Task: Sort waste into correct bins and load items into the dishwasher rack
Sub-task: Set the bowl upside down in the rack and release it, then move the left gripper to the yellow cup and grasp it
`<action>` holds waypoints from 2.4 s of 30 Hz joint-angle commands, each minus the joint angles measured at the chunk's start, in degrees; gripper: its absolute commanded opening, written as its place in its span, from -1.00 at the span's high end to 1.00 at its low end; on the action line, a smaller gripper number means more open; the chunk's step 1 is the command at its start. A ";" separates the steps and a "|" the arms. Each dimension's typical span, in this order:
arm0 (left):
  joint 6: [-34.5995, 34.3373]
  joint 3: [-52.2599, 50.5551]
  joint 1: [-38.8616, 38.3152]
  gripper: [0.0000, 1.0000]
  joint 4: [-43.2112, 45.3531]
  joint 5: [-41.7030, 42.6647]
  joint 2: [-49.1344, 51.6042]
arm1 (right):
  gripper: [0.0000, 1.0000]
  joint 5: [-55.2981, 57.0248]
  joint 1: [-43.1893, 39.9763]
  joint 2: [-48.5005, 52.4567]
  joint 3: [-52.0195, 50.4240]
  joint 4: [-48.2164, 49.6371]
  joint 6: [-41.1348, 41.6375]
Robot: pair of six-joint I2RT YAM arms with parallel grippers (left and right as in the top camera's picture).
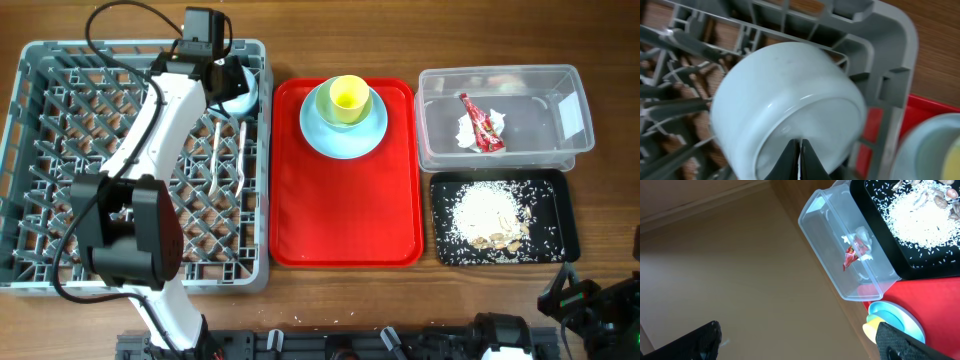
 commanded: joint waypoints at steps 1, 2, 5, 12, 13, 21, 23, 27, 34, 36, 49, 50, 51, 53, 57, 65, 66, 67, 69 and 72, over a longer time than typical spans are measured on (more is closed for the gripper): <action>1.53 -0.15 2.60 0.92 0.00 -9.38 -1.86 | -1.00 0.55 -0.17 -0.17 -0.15 -0.04 0.39; 1.51 -0.15 2.62 0.92 0.02 -9.31 -3.15 | -0.99 0.55 -0.17 -0.17 -0.15 -0.04 0.42; 1.29 -0.15 1.95 0.92 0.50 -9.25 -7.91 | -0.99 0.55 -0.17 -0.17 -0.15 -0.04 0.39; 1.31 -0.15 -6.29 0.46 -3.17 -3.63 -18.40 | -1.00 0.55 -0.17 -0.17 -0.15 -0.04 0.42; 1.31 -0.15 -8.07 0.45 -4.20 -2.97 -18.73 | -0.99 0.55 -0.15 -0.17 -0.15 -0.04 0.42; 1.29 -0.22 -12.55 0.16 -5.31 -3.04 -12.63 | -0.99 0.55 -0.17 -0.17 -0.15 -0.04 0.42; 1.31 -0.22 -11.96 0.14 -4.72 -3.06 -10.47 | -0.99 0.55 -0.17 -0.17 -0.15 -0.04 0.39; 1.29 -0.22 -10.23 0.14 -3.80 -2.99 -6.43 | -0.99 0.55 -0.17 -0.17 -0.15 -0.04 0.39; 1.33 -0.24 -9.88 0.22 -3.67 0.87 -2.10 | -0.99 0.55 -0.17 -0.17 -0.15 -0.04 0.39; 1.33 -0.26 -9.88 0.23 -3.65 0.83 -1.42 | -0.99 0.55 -0.17 -0.17 -0.15 -0.07 0.39; 1.33 -0.26 -9.88 0.45 -5.35 0.59 1.31 | -0.99 0.55 -0.17 -0.17 -0.15 -0.04 0.39; 1.36 -0.26 -9.88 0.45 -5.88 0.59 1.31 | -0.99 0.55 -0.17 -0.17 -0.15 -0.04 0.39; 1.36 -0.26 -9.88 0.45 -6.43 0.59 1.31 | -0.99 0.55 -0.17 -0.17 -0.15 -0.04 0.42; 1.33 -0.26 -9.88 0.45 -7.45 0.59 1.31 | -0.99 0.55 -0.17 -0.17 -0.15 -0.04 0.42; 1.36 -0.26 -9.88 0.46 -8.46 0.59 1.31 | -0.99 0.55 -0.17 -0.17 -0.15 -0.04 0.42; 1.36 -0.26 -9.88 0.63 -11.23 0.59 1.31 | -0.99 0.55 -0.17 -0.17 -0.15 -0.04 0.42; 1.36 -0.26 -9.88 0.63 -11.41 0.59 1.31 | -0.99 0.55 -0.17 -0.17 -0.15 -0.04 0.42; 1.36 -0.26 -9.88 0.67 -11.50 0.59 1.31 | -1.00 0.55 -0.17 -0.17 -0.15 -0.04 0.42; 1.33 -0.26 -9.88 0.68 -12.09 0.59 1.31 | -0.99 0.55 -0.17 -0.17 -0.15 -0.04 0.39; 1.31 -0.26 -9.90 0.69 -12.74 0.59 1.31 | -0.99 0.55 -0.17 -0.17 -0.15 -0.04 0.42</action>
